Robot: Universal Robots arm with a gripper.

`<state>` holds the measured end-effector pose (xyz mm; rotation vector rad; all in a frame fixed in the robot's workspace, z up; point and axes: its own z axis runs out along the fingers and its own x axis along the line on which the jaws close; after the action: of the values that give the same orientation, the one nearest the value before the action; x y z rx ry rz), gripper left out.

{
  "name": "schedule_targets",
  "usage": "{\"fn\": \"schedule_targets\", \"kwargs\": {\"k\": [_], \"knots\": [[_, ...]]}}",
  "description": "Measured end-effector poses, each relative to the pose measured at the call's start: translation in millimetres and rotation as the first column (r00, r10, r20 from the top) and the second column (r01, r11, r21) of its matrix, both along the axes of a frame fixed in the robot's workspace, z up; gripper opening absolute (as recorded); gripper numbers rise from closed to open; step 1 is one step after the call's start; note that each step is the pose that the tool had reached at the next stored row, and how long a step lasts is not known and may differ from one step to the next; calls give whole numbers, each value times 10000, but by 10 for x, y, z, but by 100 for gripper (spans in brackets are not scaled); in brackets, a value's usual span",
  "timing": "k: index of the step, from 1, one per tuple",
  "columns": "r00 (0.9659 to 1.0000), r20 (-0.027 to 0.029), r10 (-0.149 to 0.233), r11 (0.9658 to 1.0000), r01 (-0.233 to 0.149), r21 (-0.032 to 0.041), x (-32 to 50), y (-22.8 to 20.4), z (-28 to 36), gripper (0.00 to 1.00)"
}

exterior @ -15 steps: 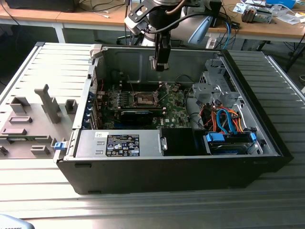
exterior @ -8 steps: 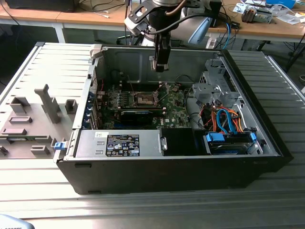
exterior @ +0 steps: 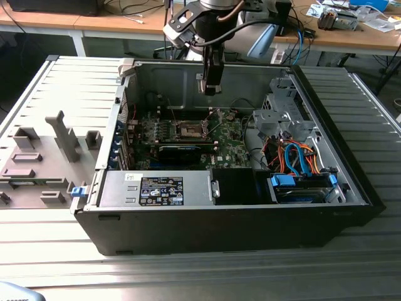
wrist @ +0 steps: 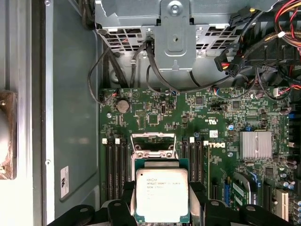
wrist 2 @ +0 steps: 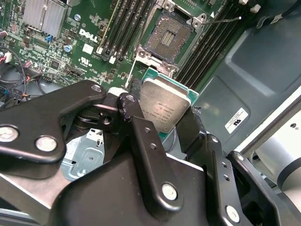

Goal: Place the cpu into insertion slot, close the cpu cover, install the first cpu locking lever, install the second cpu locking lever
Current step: 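Place the cpu into insertion slot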

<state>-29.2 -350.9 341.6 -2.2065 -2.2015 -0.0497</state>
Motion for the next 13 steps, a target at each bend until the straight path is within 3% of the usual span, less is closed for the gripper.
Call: {"fn": "schedule_targets", "kwargs": {"k": [13], "knots": [[10000, -1, 0, 10000, 0, -1, -1, -8, -28, 55]]}}
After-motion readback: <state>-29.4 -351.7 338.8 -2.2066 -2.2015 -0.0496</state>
